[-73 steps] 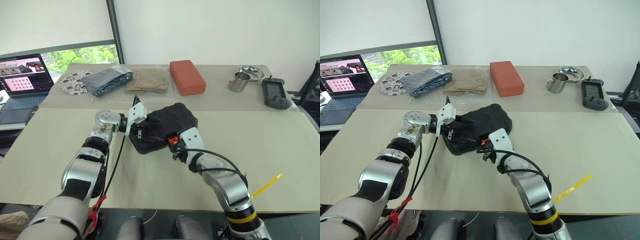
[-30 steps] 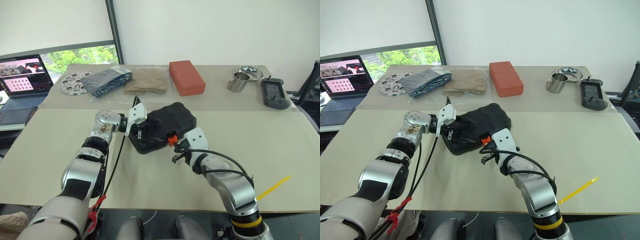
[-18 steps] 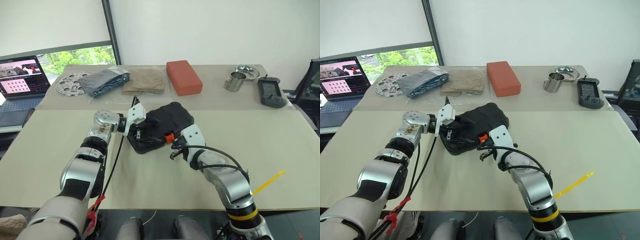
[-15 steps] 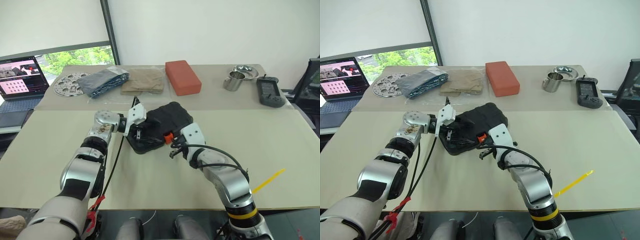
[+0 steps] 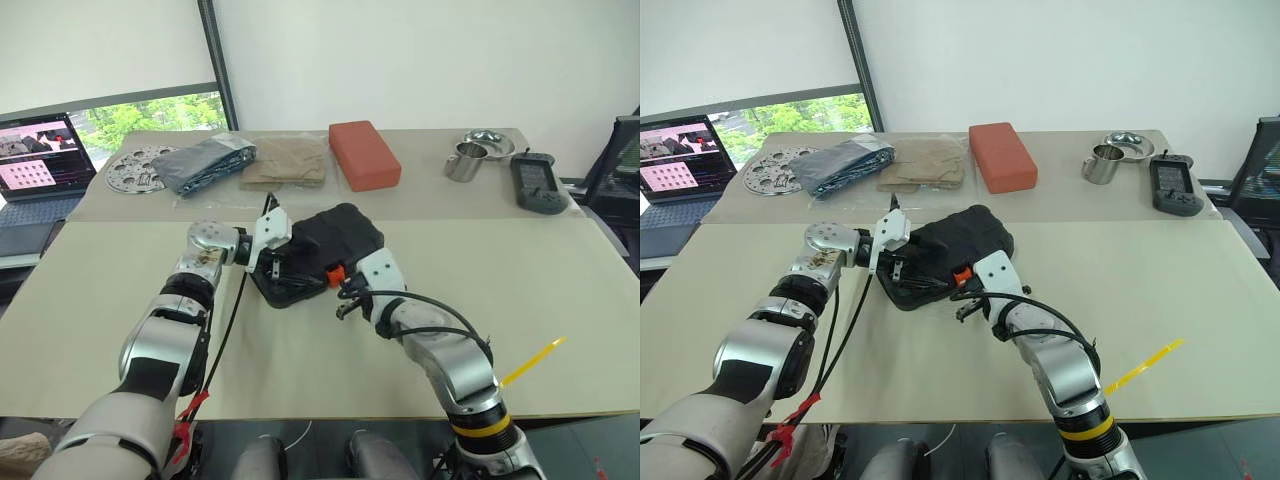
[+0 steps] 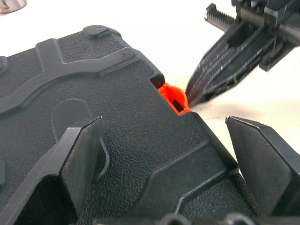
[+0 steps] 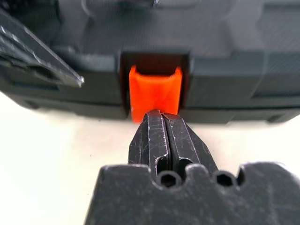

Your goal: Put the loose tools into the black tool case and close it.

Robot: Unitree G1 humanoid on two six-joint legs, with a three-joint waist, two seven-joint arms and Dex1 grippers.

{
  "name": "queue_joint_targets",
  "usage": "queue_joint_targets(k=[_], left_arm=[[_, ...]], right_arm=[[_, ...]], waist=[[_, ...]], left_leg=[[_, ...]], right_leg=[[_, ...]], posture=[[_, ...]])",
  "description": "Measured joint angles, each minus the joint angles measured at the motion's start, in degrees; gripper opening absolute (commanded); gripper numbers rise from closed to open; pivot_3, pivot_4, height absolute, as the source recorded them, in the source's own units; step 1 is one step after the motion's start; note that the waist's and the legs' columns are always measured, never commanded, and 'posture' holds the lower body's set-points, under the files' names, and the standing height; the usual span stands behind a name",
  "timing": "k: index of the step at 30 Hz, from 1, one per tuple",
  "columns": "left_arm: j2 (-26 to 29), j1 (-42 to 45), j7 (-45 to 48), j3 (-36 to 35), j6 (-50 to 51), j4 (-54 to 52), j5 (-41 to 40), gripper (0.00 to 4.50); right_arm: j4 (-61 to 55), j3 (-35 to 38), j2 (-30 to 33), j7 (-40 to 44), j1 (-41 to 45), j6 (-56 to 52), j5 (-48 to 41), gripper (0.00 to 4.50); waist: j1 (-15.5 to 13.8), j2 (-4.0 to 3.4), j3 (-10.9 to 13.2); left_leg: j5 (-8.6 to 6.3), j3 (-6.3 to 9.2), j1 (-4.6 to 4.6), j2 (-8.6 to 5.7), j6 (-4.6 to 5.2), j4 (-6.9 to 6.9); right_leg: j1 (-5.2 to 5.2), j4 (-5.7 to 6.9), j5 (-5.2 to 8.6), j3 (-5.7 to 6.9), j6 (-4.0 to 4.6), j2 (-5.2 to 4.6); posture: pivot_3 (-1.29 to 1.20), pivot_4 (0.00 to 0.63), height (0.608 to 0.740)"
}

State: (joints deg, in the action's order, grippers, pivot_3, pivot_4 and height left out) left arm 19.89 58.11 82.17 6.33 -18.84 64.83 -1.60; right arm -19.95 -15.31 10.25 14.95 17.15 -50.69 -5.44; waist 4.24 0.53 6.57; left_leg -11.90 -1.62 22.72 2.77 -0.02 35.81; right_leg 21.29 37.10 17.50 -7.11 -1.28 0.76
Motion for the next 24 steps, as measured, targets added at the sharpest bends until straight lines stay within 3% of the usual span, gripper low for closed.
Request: queue_joint_targets(k=[24], left_arm=[[-0.24,-0.02,-0.31,-0.44,0.12,-0.07,-0.19,4.5]], right_arm=[[7.47,-0.5,1.19,3.19,2.9,3.46,0.86,0.03]], waist=[[-0.17,0.0,0.01]], left_leg=[[0.0,0.01,0.06,0.0,0.0,-0.02]], right_leg=[[0.03,-0.02,0.0,0.01,0.0,0.0]], posture=[[0.0,0.15,0.74]])
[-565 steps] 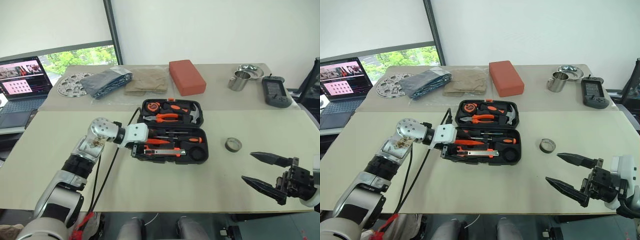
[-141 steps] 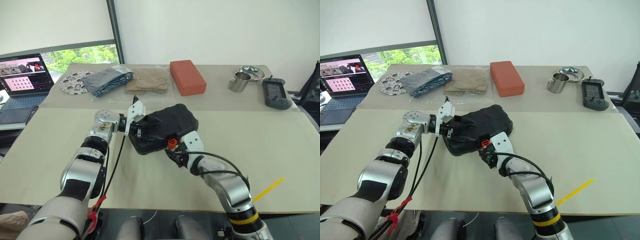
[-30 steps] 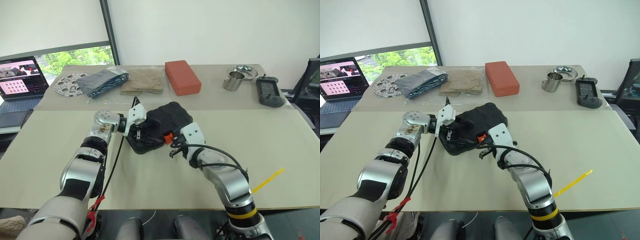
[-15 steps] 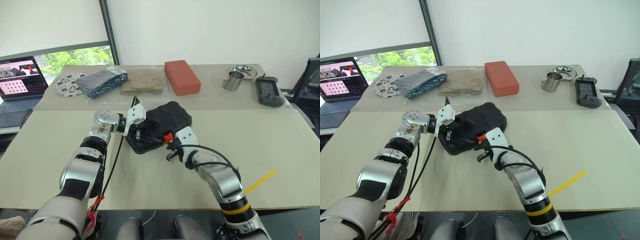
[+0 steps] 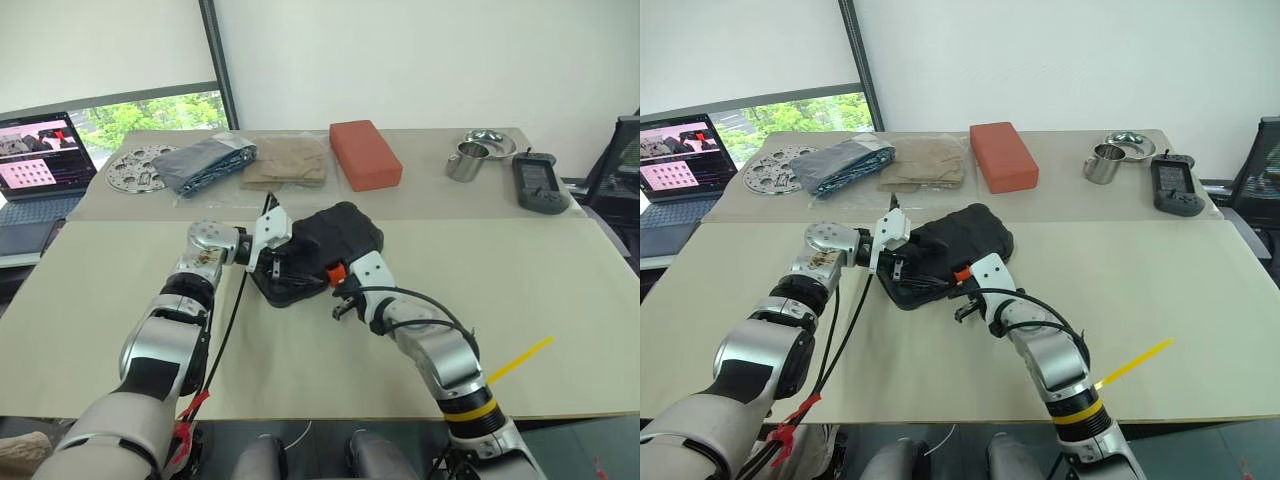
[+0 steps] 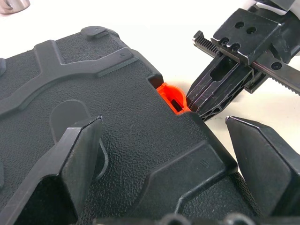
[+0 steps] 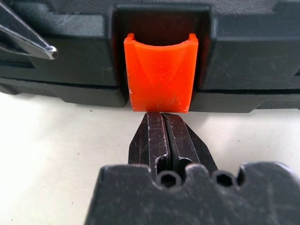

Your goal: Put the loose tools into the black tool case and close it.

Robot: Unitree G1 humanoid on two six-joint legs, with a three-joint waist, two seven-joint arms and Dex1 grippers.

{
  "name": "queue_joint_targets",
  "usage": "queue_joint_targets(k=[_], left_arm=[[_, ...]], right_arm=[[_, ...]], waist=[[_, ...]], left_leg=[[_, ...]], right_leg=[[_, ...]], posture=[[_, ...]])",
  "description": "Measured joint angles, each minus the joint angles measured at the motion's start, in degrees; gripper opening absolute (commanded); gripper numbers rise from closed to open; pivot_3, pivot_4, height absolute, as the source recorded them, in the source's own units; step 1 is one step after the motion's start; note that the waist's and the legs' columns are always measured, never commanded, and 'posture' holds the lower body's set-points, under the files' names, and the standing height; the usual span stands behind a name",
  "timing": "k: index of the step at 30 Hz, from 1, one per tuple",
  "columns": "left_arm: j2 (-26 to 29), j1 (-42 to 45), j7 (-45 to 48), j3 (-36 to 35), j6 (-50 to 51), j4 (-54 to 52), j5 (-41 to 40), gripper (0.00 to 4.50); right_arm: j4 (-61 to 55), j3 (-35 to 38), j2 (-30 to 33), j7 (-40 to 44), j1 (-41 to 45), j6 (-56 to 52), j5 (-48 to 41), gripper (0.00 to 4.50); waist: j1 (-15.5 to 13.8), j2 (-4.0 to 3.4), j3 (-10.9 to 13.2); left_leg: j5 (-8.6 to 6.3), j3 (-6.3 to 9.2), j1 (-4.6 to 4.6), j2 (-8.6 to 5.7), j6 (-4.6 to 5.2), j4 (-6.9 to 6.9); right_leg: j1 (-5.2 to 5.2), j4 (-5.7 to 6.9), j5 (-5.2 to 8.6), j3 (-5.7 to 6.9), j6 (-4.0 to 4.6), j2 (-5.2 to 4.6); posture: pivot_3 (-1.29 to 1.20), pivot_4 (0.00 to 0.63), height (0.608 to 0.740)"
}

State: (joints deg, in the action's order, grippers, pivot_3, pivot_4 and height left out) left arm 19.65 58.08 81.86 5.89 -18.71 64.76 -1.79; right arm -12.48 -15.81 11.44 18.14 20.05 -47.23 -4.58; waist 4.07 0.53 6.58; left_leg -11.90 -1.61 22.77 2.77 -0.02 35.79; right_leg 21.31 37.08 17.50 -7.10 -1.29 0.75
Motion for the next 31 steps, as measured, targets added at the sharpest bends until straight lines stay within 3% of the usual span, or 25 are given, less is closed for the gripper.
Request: queue_joint_targets(k=[5,12,15,19,23,26,31], left_arm=[[0.32,-1.38,-0.73,-2.48,1.64,-1.36,-2.44,4.5],[4.43,-10.09,-2.18,-7.5,8.34,-13.23,-7.85,4.5],[6.55,-19.36,-5.61,-9.45,15.41,-28.88,-11.22,4.5],[10.06,-30.59,-11.5,-12.2,23.91,-44.54,-14.1,4.5],[12.17,-43.78,-18.89,-15.15,32.32,-59.9,-16.18,4.5],[12.55,-51.04,-23.2,-17.47,35.18,-63.99,-16.52,4.5],[12.54,-56.3,-27.89,-18.42,34.93,-64.45,-15.98,4.5]], right_arm=[[-5.0,0.86,5.37,3.34,-4.99,0.2,-0.85,0.03],[-7.28,9.78,16.85,13.84,-12.26,10.08,-5.04,0.03],[-5.14,16.1,19.24,20.8,-14.18,17.53,-10.41,0.77],[1.88,26.15,21.0,25.99,-14.11,26.04,-14.82,2.12],[11.08,28.14,23.61,35.01,-14.43,37.68,-16.04,3.52],[17.65,29.67,25.22,39.37,-14.81,42.69,-16.56,4.46],[21.71,30.27,25.43,42.19,-14.83,45.3,-17.13,4.46]], waist=[[-0.03,0.01,0.01],[-0.17,0.06,0.1],[-0.03,0.04,0.12],[-0.29,0.06,0.14],[-0.35,0.05,0.18],[-0.48,0.11,0.24],[-0.52,0.12,0.25]], left_leg=[[0.0,0.01,0.06,0.0,0.0,0.0],[0.0,0.01,0.08,0.02,0.0,-0.06],[-0.01,0.01,0.08,0.04,0.0,-0.12],[0.0,0.11,0.01,0.06,0.0,-0.16],[0.0,0.11,-0.28,0.06,0.0,-0.38],[0.0,0.03,-0.44,0.02,-0.01,-0.49],[0.0,-0.06,-0.49,-0.01,-0.02,-0.56]], right_leg=[[0.02,-0.03,0.0,0.0,0.0,-0.01],[0.02,-0.09,0.01,0.03,-0.01,-0.02],[0.0,-0.13,0.0,-0.01,0.0,-0.1],[-0.06,-0.17,-0.09,0.0,0.15,-0.23],[-0.23,-0.26,-0.07,-0.08,0.17,-0.43],[-0.31,-0.28,-0.07,-0.08,0.33,-0.58],[-0.32,-0.27,-0.06,-0.08,0.47,-0.69]], posture=[[0.0,0.15,0.74],[0.0,0.15,0.74],[0.0,0.15,0.74],[0.0,0.15,0.74],[0.0,0.15,0.74],[0.0,0.15,0.74],[0.0,0.15,0.74]])
